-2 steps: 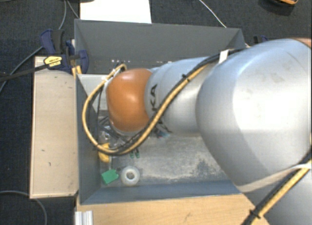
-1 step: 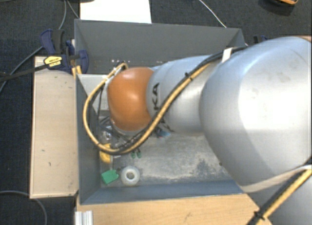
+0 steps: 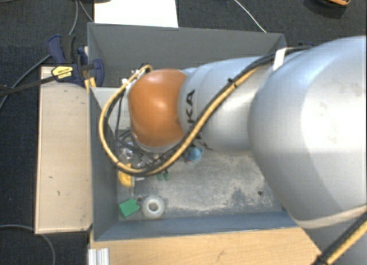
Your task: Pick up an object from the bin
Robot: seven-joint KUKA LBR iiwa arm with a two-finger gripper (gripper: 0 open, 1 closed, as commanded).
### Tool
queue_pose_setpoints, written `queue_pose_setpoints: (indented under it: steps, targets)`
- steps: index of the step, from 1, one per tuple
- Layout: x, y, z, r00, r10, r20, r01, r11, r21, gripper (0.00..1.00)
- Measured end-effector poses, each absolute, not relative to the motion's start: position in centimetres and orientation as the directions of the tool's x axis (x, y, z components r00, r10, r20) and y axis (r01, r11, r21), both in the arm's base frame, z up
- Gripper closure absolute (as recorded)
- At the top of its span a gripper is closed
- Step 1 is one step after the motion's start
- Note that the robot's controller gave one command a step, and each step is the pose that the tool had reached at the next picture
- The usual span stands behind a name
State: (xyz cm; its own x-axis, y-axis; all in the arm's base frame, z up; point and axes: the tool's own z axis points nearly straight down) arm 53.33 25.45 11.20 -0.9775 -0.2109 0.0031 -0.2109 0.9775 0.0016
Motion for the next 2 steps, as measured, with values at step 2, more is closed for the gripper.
queue_pose_setpoints:
  steps: [2]
  targets:
    - [53.5,25.5,16.1,-0.978,-0.211,-0.005,-0.211,0.978,0.003,1.0]
